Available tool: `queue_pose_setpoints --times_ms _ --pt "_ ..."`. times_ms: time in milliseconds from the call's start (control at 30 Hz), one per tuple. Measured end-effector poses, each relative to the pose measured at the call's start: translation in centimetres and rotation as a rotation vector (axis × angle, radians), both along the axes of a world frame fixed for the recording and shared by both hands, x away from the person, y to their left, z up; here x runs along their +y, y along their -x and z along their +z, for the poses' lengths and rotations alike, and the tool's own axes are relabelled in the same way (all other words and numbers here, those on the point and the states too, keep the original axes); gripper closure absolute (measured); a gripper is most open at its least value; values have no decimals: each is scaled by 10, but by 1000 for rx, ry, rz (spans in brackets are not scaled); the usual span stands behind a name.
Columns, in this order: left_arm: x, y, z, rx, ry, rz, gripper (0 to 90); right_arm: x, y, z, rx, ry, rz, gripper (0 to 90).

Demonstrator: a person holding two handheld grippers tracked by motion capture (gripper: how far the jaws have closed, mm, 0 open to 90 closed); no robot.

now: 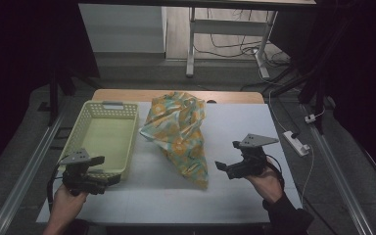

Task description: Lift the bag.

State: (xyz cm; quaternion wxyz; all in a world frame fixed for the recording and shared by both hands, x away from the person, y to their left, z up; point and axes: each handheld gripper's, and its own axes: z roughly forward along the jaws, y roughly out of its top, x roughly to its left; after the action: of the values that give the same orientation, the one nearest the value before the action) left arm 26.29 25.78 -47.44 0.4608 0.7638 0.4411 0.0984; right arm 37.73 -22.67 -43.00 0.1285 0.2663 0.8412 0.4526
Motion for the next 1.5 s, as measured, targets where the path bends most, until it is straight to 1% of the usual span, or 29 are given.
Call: queue_pose_setpoints --times_ms 167,267,367,433,533,700,867,967,1067,1267,1400,1500 --pt "4 11 -5 5 -5 24 0 -15 10 -6 4 -16 -29 4" --pt "5 16 -8 4 -17 33 0 -22 16 -9 3 -18 -47 4" --pt "7 22 -9 -4 -32 50 0 -30 21 -13 -4 -12 -68 0" --pt "9 26 -11 -10 -41 62 0 -36 25 -17 -1 -9 -83 0" --pt "12 33 -15 -10 -39 73 0 -44 29 -21 5 -1 -110 0" --pt "19 41 -25 14 -44 90 0 -54 39 -29 8 11 -146 0" --pt "26 45 -35 40 -59 110 0 -61 48 -40 14 48 -162 0" --pt "30 47 -39 51 -69 119 0 -66 53 -47 30 51 -173 0" --pt "32 49 -44 65 -88 134 0 -71 56 -53 48 65 -182 0" --pt "34 51 -47 88 -115 142 0 -80 64 -61 77 72 -201 0" --pt "34 52 -48 109 -149 143 0 -84 67 -67 100 101 -212 0" --pt "35 51 -49 121 -144 145 0 -87 67 -72 130 135 -222 0"
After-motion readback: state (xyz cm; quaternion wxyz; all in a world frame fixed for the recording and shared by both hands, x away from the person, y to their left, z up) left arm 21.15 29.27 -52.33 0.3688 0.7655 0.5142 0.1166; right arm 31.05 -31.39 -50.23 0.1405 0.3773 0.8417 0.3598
